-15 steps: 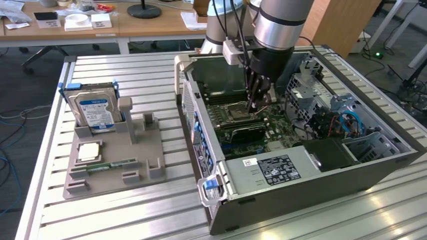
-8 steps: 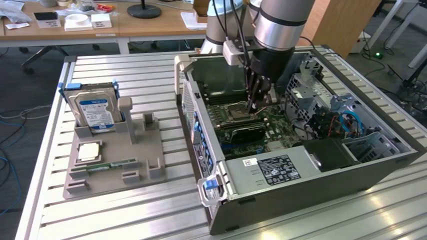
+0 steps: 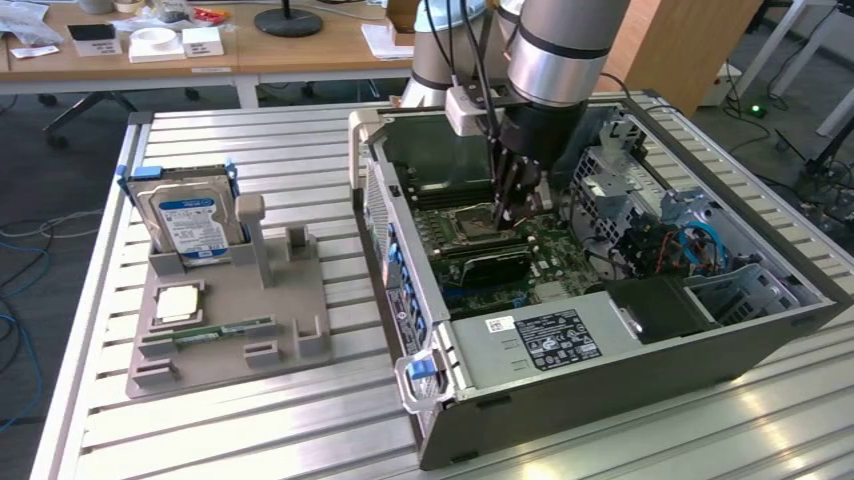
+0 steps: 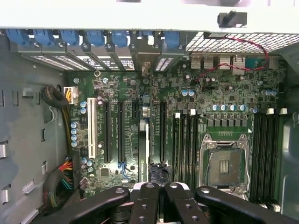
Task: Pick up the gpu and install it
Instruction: 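Press down on the gpu until it lock into place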
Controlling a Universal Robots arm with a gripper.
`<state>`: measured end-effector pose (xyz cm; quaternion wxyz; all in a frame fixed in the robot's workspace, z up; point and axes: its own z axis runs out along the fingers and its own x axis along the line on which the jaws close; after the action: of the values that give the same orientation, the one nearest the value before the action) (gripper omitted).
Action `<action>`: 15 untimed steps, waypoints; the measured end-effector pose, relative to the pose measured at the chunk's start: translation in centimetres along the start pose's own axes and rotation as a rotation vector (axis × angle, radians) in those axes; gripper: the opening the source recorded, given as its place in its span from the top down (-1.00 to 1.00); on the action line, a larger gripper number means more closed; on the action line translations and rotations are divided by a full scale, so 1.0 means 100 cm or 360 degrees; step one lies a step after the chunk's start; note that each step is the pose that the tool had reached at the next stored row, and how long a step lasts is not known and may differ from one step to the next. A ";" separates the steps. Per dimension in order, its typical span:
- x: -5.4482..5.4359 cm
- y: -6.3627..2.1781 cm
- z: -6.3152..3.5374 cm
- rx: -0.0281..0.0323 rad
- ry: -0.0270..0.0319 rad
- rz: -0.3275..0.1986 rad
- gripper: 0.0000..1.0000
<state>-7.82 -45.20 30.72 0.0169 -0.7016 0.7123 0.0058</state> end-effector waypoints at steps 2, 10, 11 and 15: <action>0.001 0.0006 0.0002 0.00000 -0.00002 0.0000 0.79; 0.003 0.0086 0.0059 -0.00001 0.00000 0.0000 0.79; 0.003 0.0094 0.0077 0.00000 -0.00002 0.0000 0.79; 0.003 0.0105 0.0150 -0.00002 0.00000 0.0000 0.79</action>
<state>-8.85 -45.45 29.19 0.0169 -0.7017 0.7123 0.0058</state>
